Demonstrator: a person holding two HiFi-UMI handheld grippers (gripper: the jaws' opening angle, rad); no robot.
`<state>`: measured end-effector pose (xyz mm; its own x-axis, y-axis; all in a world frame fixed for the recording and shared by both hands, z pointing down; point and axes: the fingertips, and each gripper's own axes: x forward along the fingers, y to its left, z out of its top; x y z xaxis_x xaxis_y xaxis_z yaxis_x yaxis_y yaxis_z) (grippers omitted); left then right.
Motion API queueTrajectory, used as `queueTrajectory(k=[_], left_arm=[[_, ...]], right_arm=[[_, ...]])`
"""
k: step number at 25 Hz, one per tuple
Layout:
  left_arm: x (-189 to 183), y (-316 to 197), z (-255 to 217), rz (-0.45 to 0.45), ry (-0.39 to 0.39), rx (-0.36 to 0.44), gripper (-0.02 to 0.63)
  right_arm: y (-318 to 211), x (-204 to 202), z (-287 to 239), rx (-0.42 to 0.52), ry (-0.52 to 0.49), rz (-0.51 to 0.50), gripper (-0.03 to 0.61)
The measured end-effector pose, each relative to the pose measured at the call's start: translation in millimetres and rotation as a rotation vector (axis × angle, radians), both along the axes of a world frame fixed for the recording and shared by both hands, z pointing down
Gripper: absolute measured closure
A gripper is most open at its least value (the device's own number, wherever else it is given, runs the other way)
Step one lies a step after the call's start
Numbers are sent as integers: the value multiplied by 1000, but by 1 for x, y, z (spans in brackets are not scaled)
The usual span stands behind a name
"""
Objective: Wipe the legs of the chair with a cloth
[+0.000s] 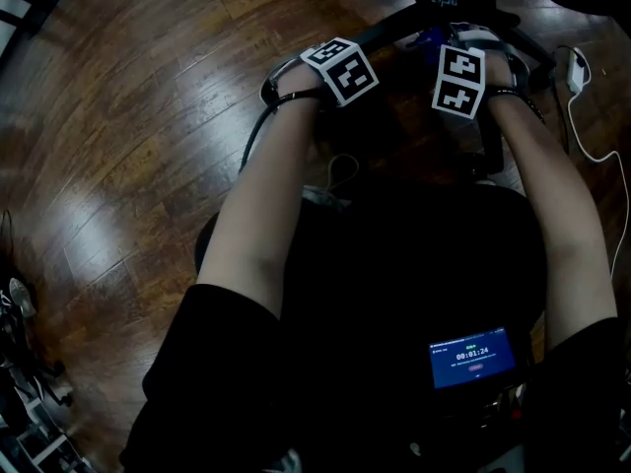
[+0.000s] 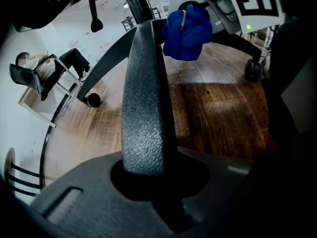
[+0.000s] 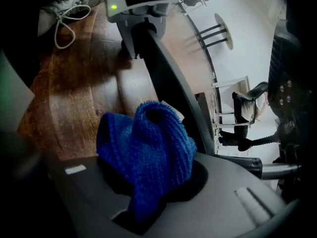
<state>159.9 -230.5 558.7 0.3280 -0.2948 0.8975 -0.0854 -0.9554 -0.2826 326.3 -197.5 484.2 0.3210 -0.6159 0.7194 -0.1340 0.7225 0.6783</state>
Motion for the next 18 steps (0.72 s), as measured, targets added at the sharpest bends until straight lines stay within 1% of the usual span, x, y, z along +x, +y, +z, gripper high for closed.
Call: queueTrajectory(k=[3,7,11,12,15,18], left_arm=[[-1,-2,0,-3,0,2,566],[0,-1,0,0,0,3,566],[-3,-2,0,2,-2,1,566],[-3,-2,1,2,-3,-1,566],[-3,-2,1,-4,-7,-2,566],[-2,-3,-1,-8,-8,1,566]], right_arm=[[37,-6,11,-79,0,-21,492],[106,-13,31,-200,27,-66,492],[164,-21,46,-350,25,-53,492],[172,-23,49,-371,23,-54,492],[174,-21,50,-361,19,-65,492],[152,-16,46,-311,34,-56,492]])
